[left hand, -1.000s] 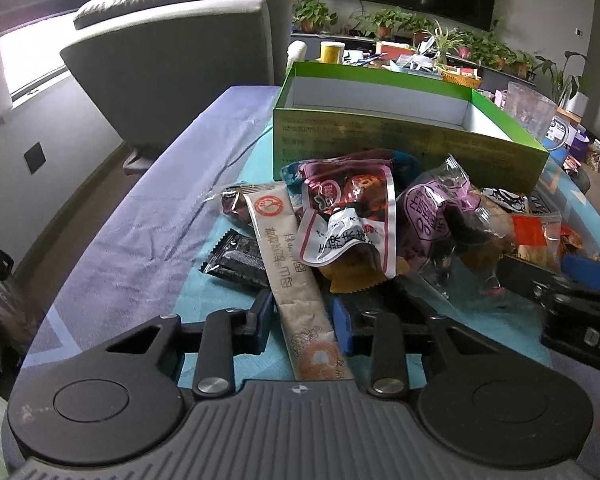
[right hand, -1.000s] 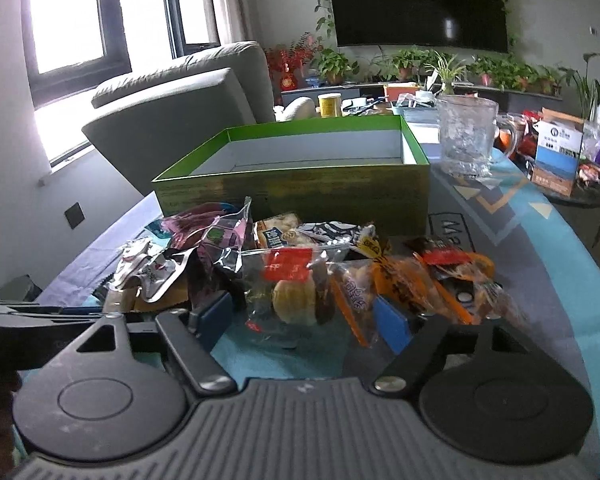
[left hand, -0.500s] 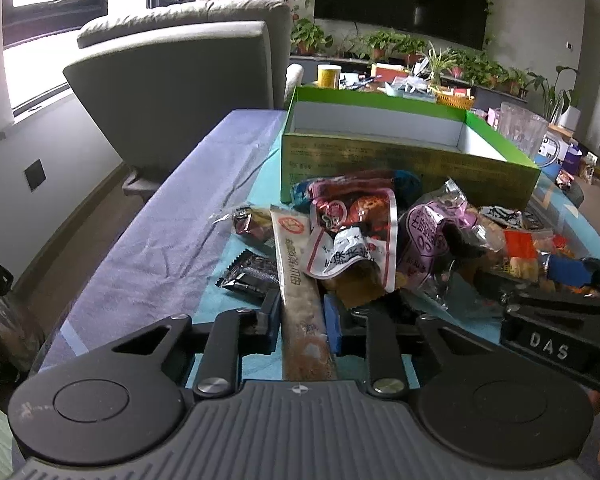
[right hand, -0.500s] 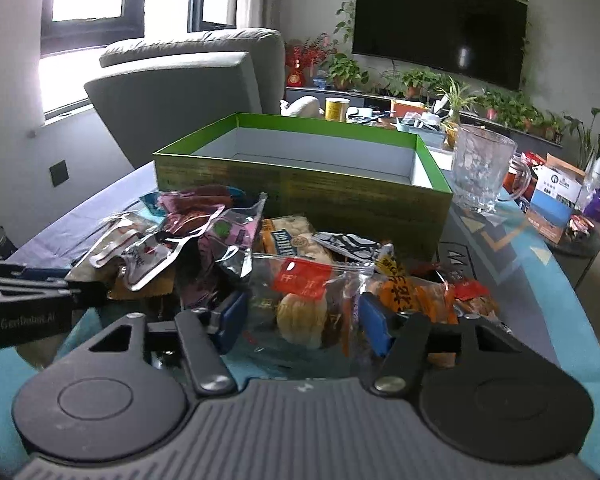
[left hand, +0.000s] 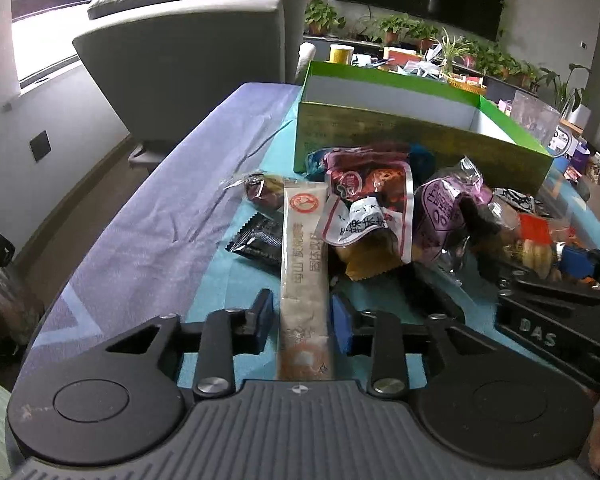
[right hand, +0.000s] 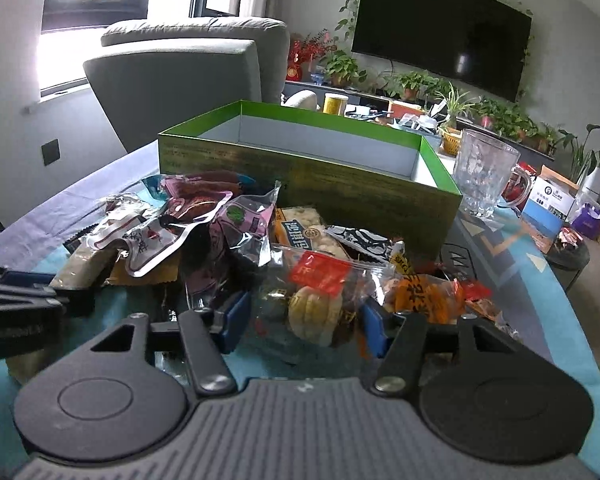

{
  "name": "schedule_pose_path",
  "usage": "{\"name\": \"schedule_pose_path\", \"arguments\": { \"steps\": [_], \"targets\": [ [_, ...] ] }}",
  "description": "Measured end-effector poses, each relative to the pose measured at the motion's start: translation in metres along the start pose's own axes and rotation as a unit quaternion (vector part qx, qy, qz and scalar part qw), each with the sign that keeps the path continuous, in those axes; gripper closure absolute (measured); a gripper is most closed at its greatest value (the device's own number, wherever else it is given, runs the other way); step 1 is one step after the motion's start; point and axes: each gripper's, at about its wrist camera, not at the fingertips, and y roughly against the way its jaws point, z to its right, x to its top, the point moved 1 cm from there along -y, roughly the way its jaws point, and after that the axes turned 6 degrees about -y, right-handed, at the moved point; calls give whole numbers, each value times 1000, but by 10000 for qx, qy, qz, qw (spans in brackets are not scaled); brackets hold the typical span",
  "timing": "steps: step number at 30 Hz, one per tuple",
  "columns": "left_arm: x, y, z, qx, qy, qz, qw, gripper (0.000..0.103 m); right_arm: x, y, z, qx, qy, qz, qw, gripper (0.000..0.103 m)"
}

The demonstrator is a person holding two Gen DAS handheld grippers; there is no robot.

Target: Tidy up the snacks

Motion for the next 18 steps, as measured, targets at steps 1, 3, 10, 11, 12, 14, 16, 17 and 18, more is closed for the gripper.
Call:
{"name": "schedule_pose_path", "arguments": {
  "steps": [1,3,10,11,12,14,16,17,18],
  "targets": [
    [0,-1,1,21,-17,12,10000,72,0,1,2,11,-33,-4,10000,56],
    [-1,0,2,22,-45,49,10000,76,1,5,6,41,-154,7,9999,56],
    [3,26,0,-73,-50,534,9985,81,9,38,13,302,-294,512,9978,56],
    [4,32,1,-45,-86,629,9980,81,10,42,14,340,-296,585,9973,56],
    [4,37,1,-24,-111,720,9973,81,11,46,14,377,-306,653,9967,56],
    [6,47,0,0,-124,864,9962,81,15,52,17,415,-370,768,9955,56],
    [7,53,-1,24,-128,980,9951,81,18,55,22,427,-461,851,9944,56],
    [9,55,0,39,-142,1037,9945,81,20,56,24,436,-494,877,9940,56],
    [10,56,0,57,-148,1096,9938,81,21,57,26,445,-517,912,9935,56]
  ]
}}
